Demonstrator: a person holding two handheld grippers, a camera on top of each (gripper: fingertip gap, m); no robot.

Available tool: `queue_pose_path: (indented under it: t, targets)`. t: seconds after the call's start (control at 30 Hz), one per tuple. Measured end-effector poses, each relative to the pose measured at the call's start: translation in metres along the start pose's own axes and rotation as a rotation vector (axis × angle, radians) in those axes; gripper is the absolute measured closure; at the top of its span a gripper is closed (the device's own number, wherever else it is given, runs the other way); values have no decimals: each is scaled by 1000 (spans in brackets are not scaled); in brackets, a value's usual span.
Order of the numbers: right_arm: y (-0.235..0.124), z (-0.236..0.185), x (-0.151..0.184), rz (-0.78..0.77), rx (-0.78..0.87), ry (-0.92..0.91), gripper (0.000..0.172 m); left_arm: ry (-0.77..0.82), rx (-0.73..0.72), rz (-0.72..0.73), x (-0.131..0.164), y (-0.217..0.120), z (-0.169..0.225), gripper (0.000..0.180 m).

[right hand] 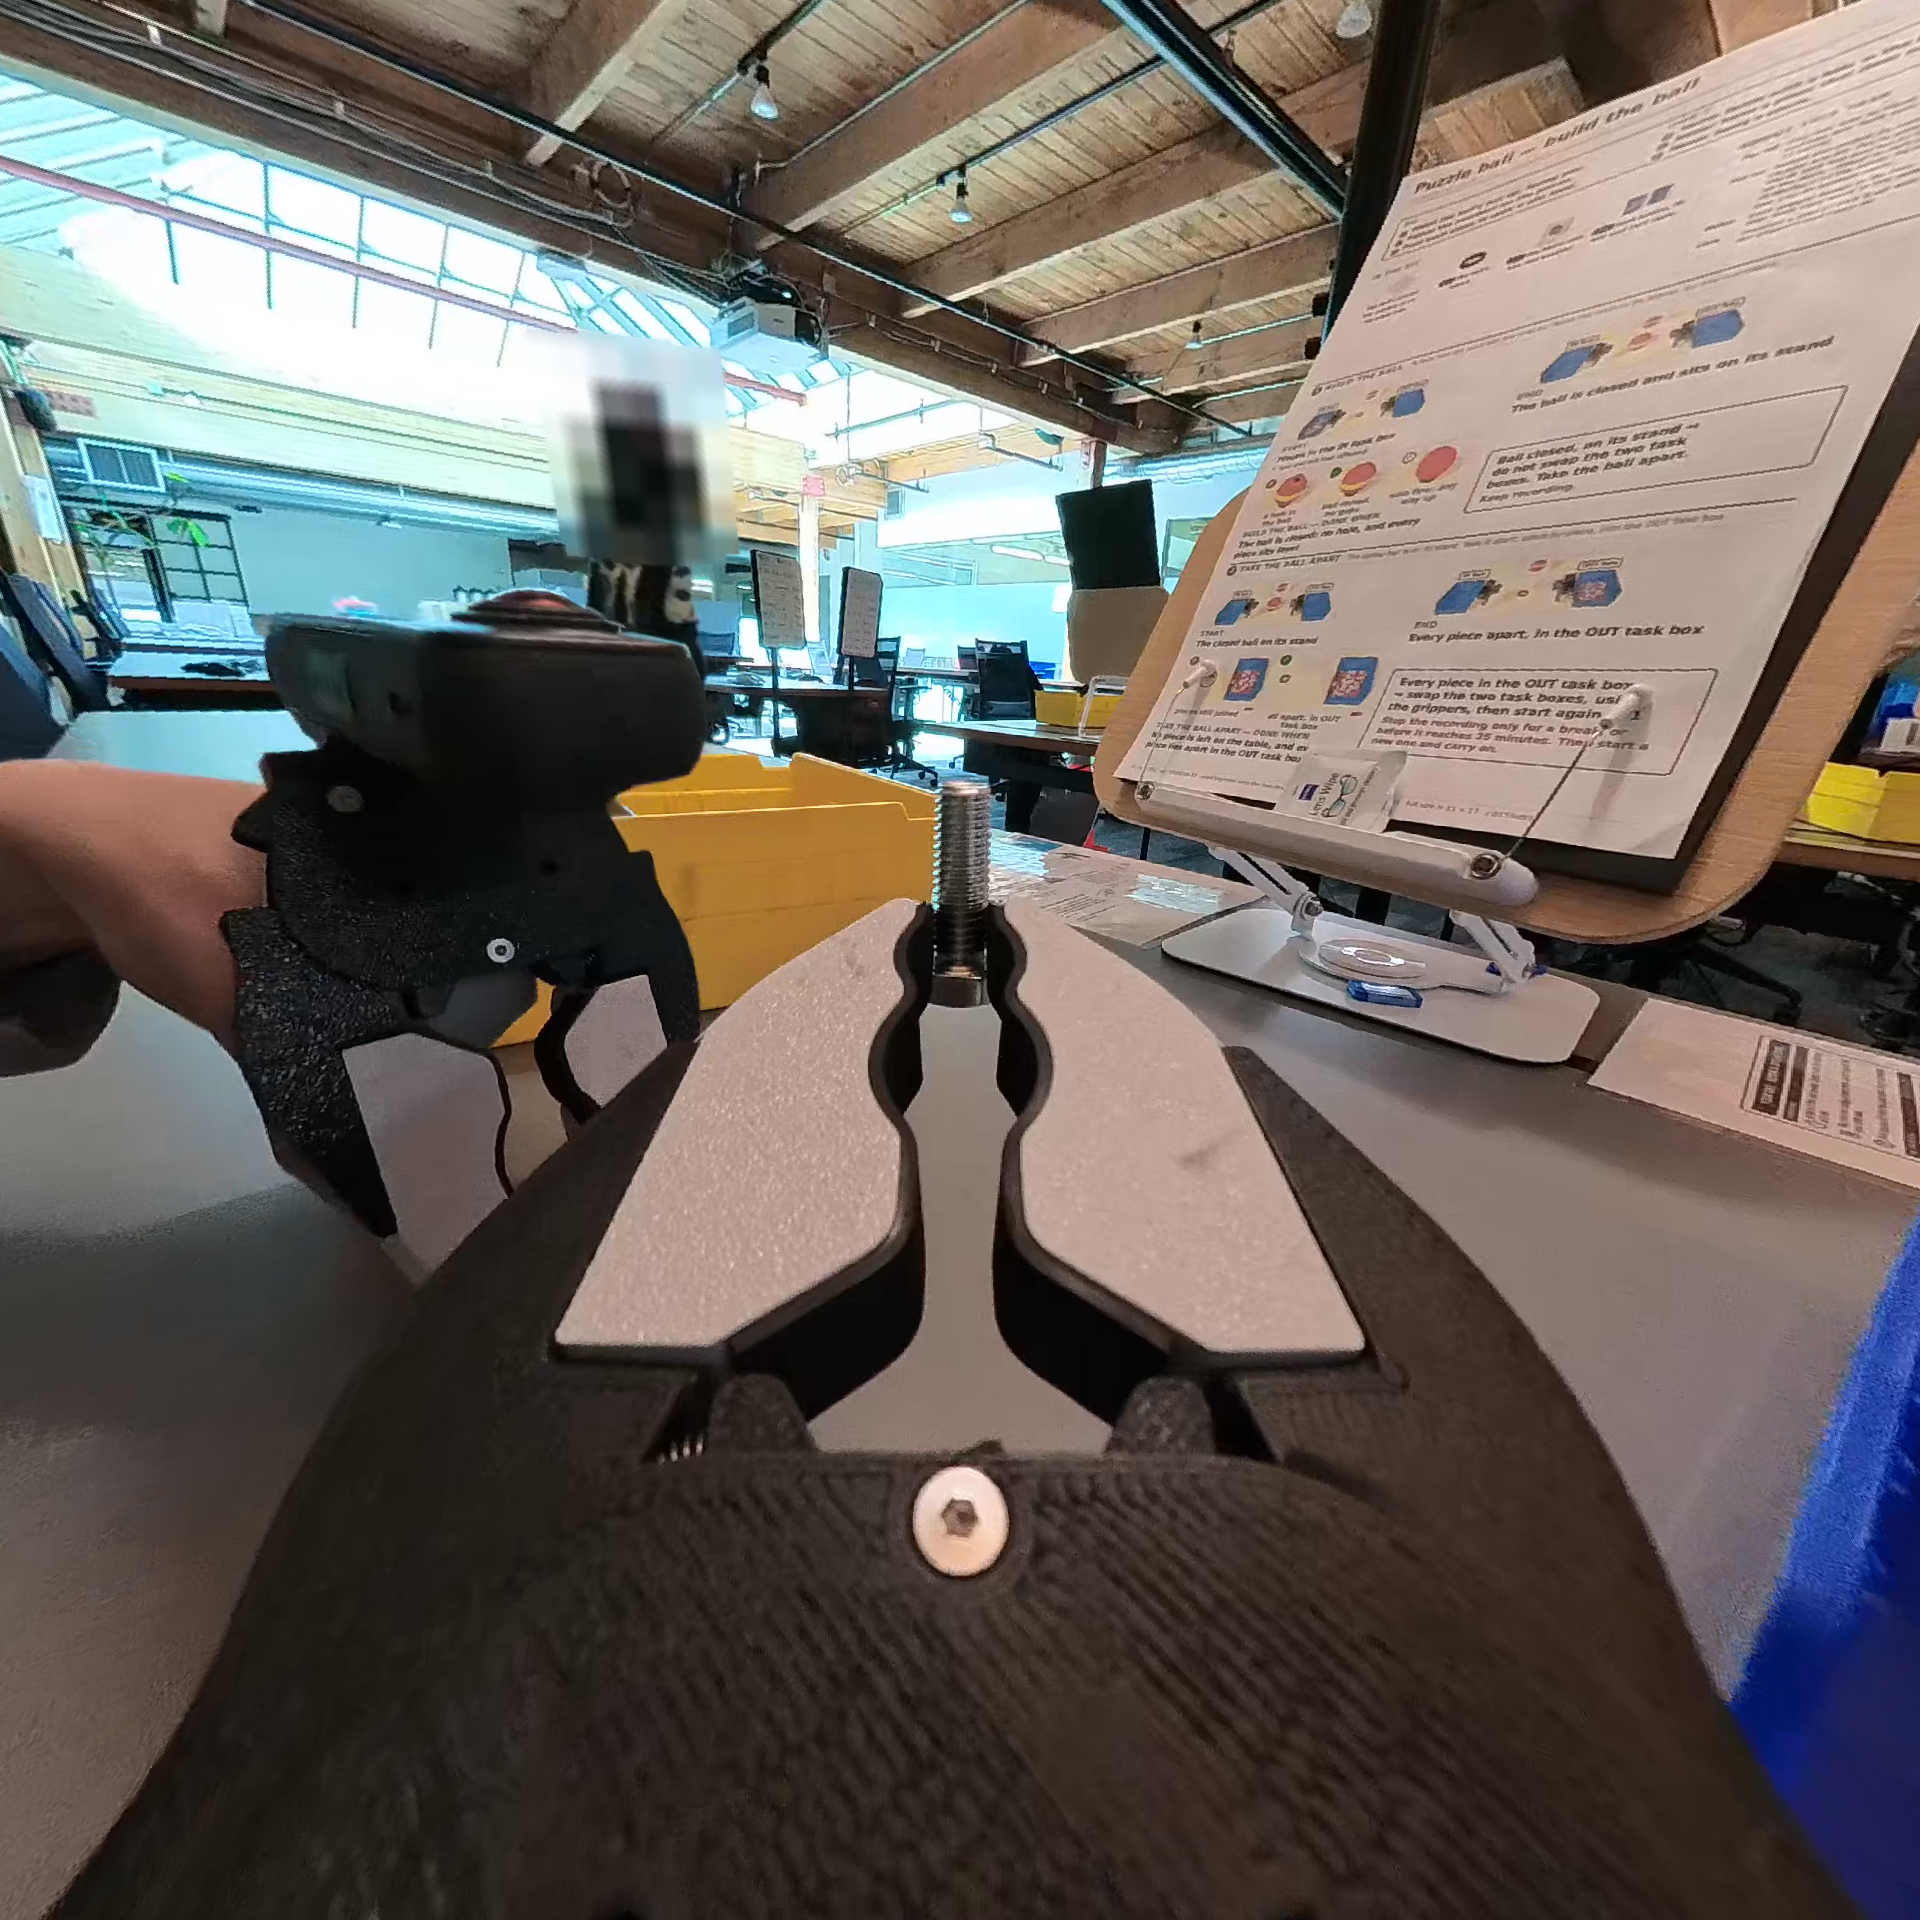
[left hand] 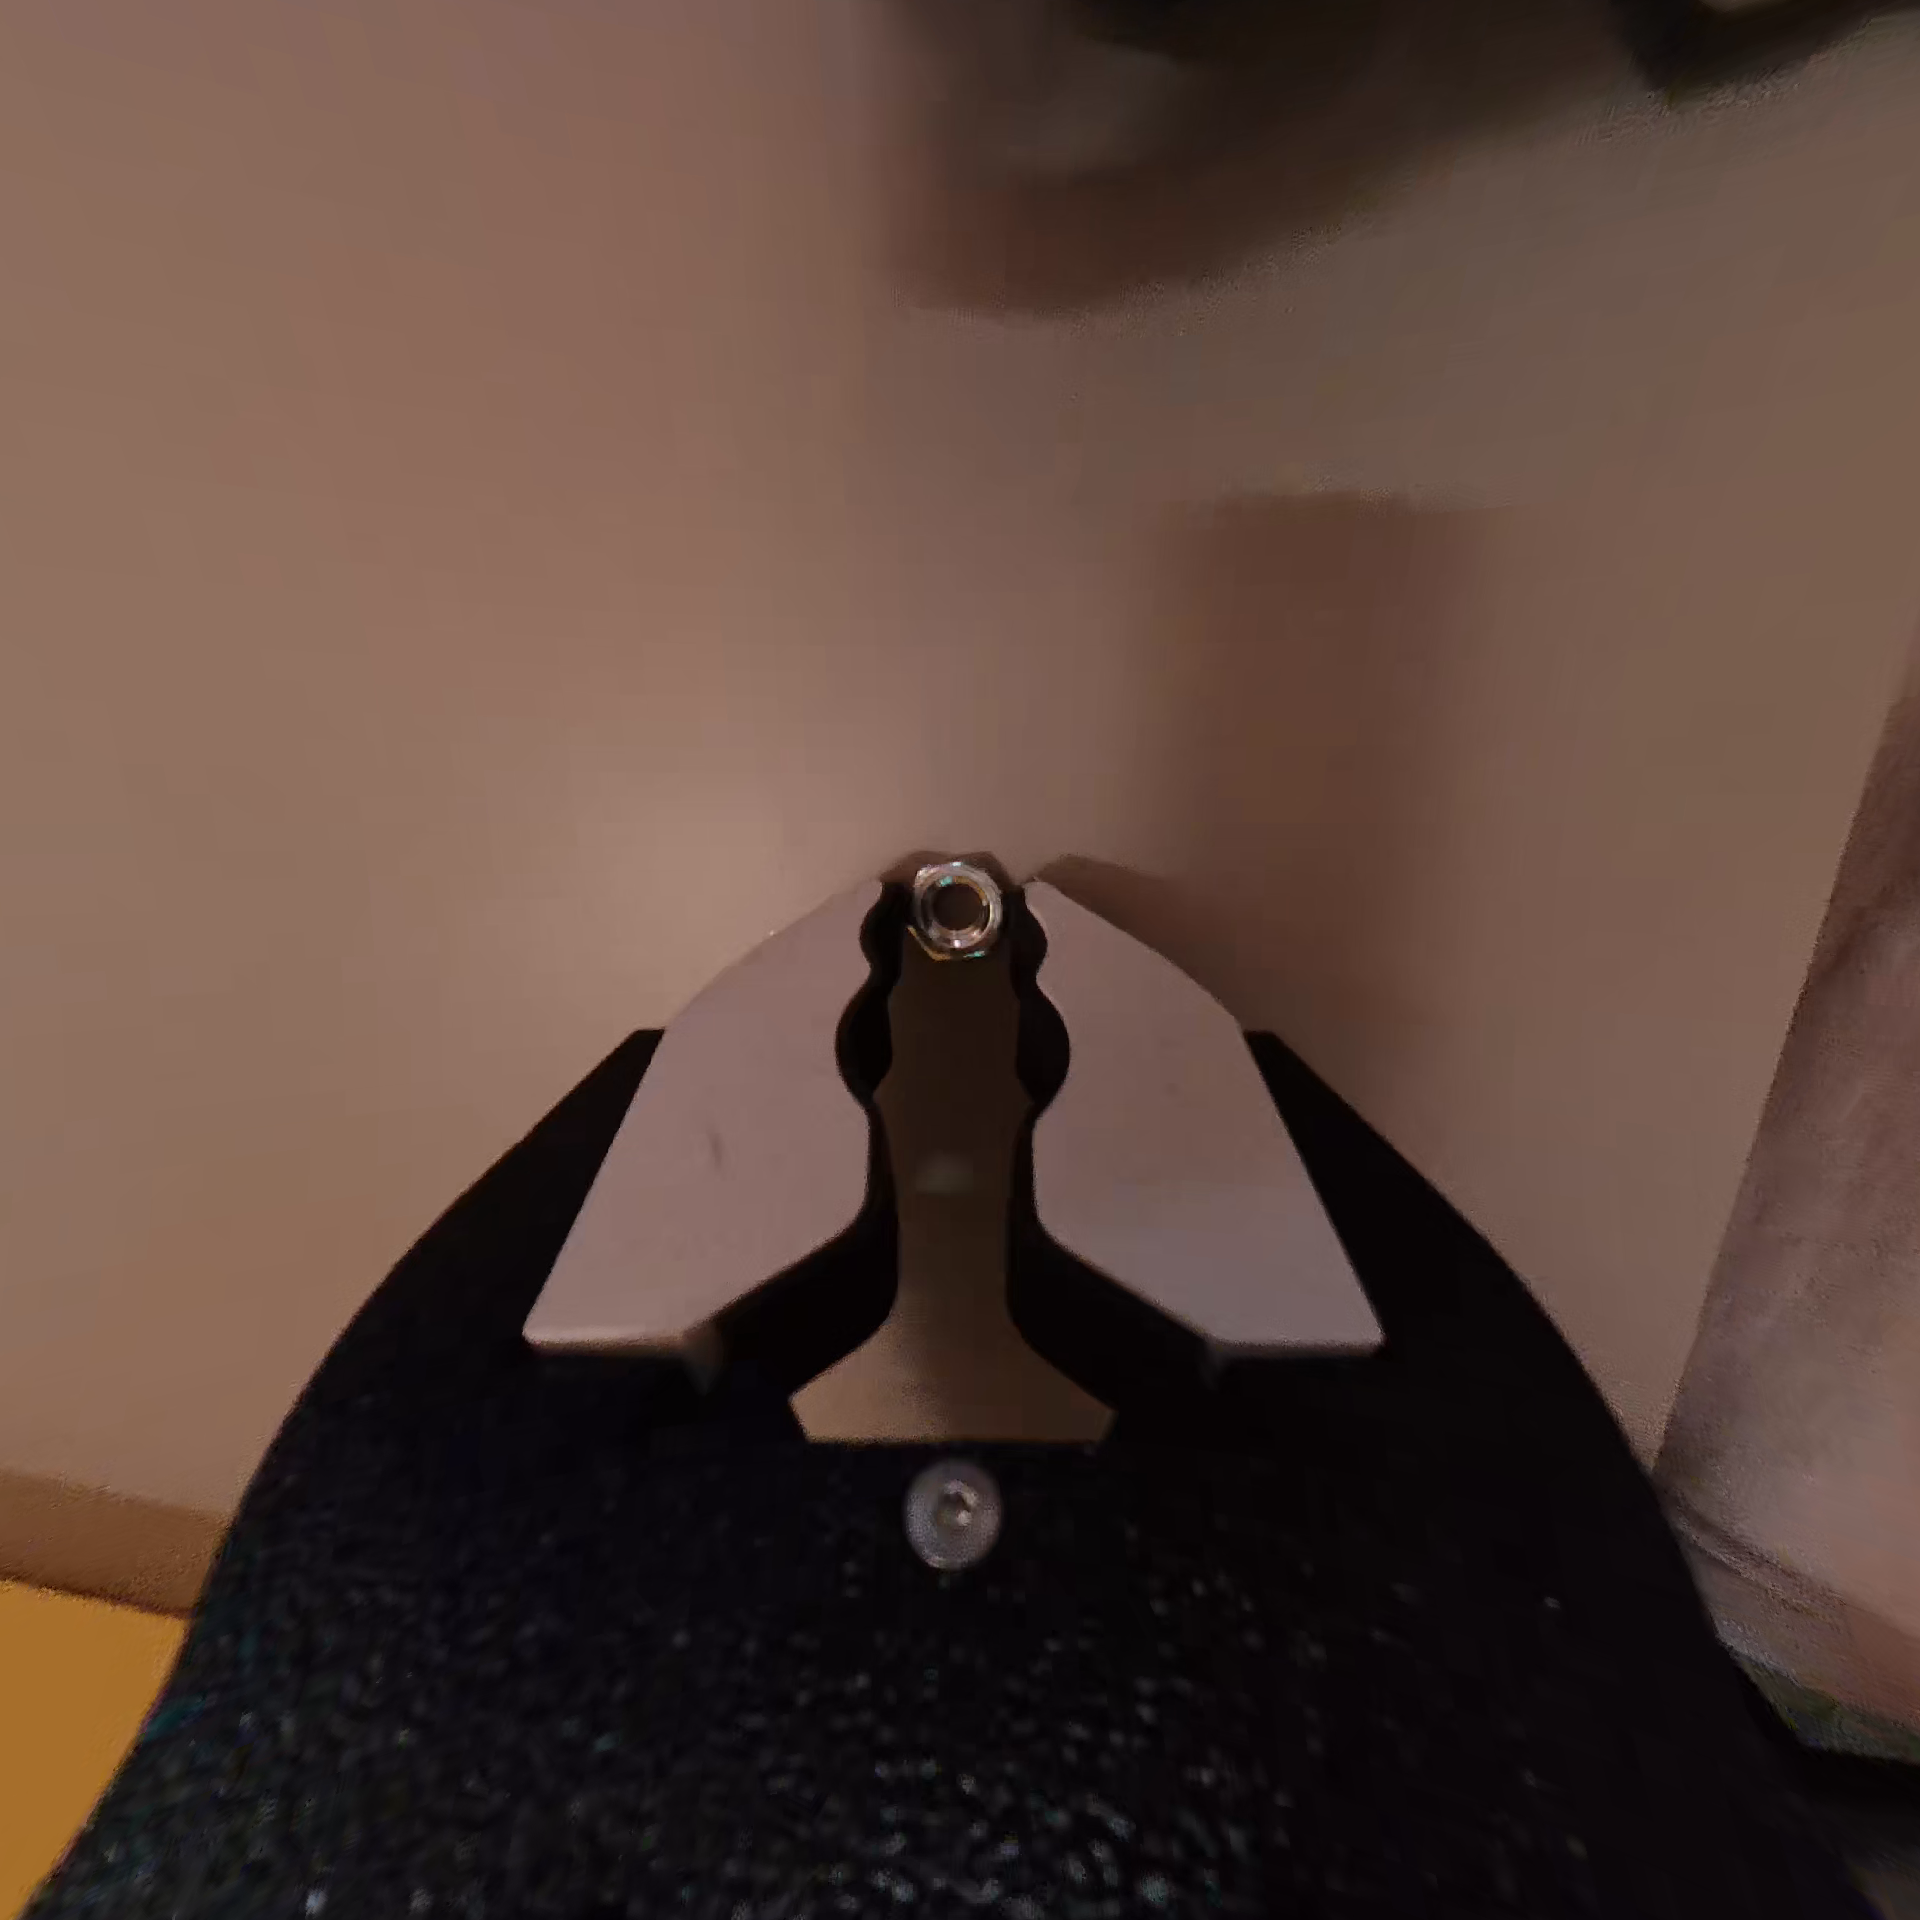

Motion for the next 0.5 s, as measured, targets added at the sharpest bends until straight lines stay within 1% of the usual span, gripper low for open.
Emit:
queue_pose_path:
  t: [0.17,0.33,0.4,0.5]
  targets:
    - [0,-1,0,-1,-7,0,163,-60,11,171,0,0,0,161]
    - [1,-4,1,-7,-22,-15,163,-90,20,260,0,-2,0,162]
    - [2,-10,3,-25,-44,-19,163,-69,-35,336,-8,-16,-4,162]
    - [8,-24,5,-54,-83,18,163,-41,-165,454,-26,-57,-12,162]
Point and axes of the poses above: each gripper's, where its closed fingertips meet, y out along the fingers, x out of its underside, z = x × y across the jaws, the point moved 1 cm from there along -y, back along the fingers, and after that the axes turned 5 degrees about z, right-handed, at the moved point
